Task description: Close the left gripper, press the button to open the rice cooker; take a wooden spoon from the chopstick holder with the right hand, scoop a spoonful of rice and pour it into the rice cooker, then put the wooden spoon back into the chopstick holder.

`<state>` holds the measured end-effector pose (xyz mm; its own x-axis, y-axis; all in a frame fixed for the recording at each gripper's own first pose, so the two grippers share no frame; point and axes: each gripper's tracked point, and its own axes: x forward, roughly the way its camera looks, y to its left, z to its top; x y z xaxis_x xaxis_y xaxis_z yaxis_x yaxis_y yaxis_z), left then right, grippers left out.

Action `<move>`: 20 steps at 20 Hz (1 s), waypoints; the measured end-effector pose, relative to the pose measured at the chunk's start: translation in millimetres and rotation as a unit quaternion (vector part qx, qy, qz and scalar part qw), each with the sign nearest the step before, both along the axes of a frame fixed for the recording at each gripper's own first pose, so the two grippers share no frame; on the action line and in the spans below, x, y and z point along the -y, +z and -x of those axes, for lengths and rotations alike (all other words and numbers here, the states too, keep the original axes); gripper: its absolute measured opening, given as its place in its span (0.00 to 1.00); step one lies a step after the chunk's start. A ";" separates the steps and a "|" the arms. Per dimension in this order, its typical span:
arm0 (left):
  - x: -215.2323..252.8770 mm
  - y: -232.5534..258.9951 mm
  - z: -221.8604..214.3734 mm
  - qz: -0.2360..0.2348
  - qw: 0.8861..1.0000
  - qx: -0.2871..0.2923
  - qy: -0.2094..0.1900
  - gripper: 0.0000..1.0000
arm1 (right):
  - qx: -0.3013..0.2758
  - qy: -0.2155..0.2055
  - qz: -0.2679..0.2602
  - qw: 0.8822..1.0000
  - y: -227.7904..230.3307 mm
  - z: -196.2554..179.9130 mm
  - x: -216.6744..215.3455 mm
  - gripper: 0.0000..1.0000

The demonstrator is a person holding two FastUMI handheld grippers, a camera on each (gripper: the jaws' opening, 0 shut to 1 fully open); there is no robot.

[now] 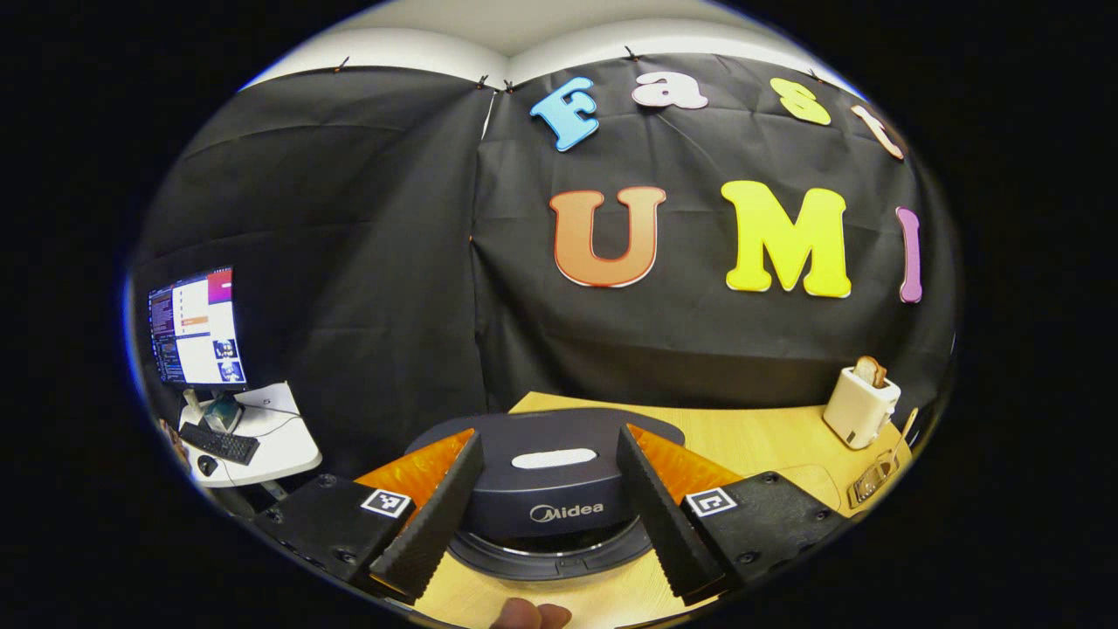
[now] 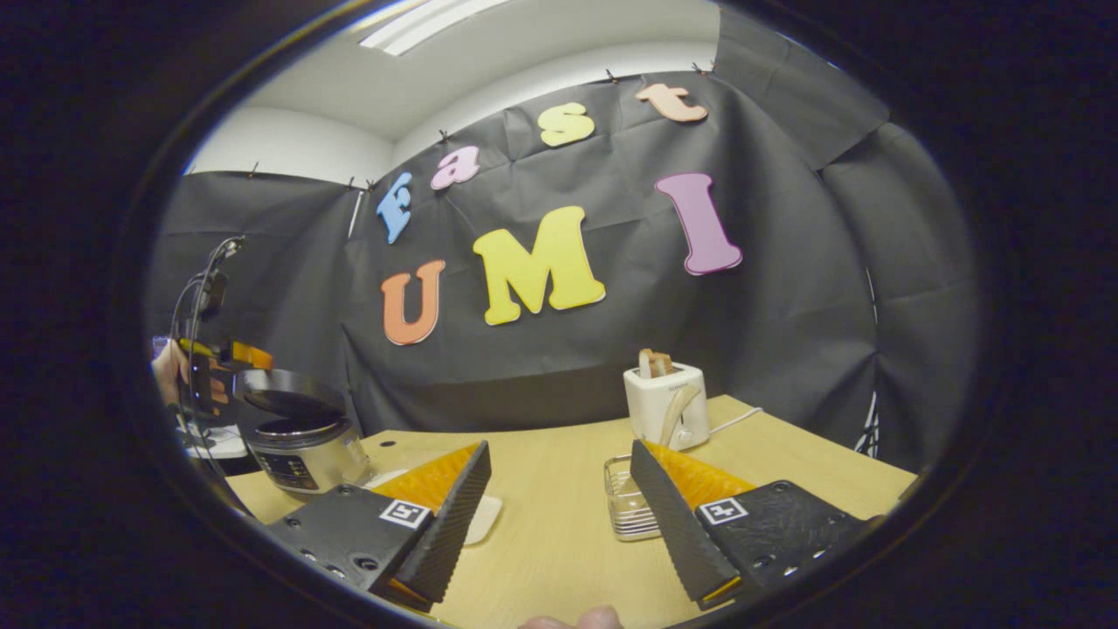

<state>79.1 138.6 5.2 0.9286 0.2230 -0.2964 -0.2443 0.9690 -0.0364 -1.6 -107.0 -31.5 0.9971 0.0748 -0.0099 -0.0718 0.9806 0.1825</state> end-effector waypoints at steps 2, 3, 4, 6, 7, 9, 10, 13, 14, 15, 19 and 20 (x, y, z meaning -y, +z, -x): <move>3.5 -12.5 6.7 -0.001 1.000 0.002 0.000 0.98 | -0.013 0.003 0.003 1.000 -9.1 0.3 -2.3 0.95; 4.6 -16.2 8.3 -0.006 1.000 0.007 0.000 0.98 | -0.015 0.001 0.005 1.000 -11.5 1.2 -1.6 0.95; 4.8 -20.6 10.1 -0.013 1.000 0.010 0.001 0.98 | -0.015 -0.001 0.005 1.000 -11.6 2.1 -0.6 0.95; 6.5 -27.7 12.4 -0.019 1.000 0.017 0.006 0.99 | -0.013 -0.004 0.007 1.000 -13.4 4.9 -0.8 0.95; 7.4 -32.4 14.0 -0.022 1.000 0.014 0.006 0.99 | -0.014 -0.003 0.009 1.000 -14.9 6.3 -1.9 0.99; 9.2 -40.7 16.6 -0.020 1.000 0.013 0.004 0.99 | -0.014 -0.004 0.013 1.000 -16.0 6.8 -2.3 0.99; 10.6 -42.5 17.5 -0.022 1.000 0.014 0.002 0.99 | -0.015 -0.003 0.014 1.000 -16.4 6.2 -3.6 0.99; 11.2 -50.6 19.0 -0.027 1.000 0.015 -0.001 0.99 | -0.020 -0.002 0.021 1.000 -19.5 5.1 -6.0 0.95; 11.5 -55.2 20.4 -0.026 1.000 0.012 0.000 0.99 | -0.021 -0.002 0.022 1.000 -19.5 3.9 -7.3 0.92; 12.5 -59.0 21.7 -0.027 1.000 0.010 0.001 0.98 | -0.021 -0.003 0.025 0.999 -19.9 3.1 -8.0 0.95; 12.9 -57.2 21.8 -0.045 0.998 0.037 0.001 0.99 | -0.024 0.001 0.029 0.999 -23.3 0.3 -14.4 0.92; 13.9 -59.6 21.6 -0.047 0.998 0.039 -0.001 0.98 | -0.024 0.002 0.029 0.999 -24.4 -1.3 -16.0 0.95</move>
<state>57.5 124.7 -54.4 0.9488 0.2441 -0.2005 -0.2418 0.9697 0.0362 -0.4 -91.1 -55.9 0.9951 0.0760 -0.0624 -0.0675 0.9894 0.1286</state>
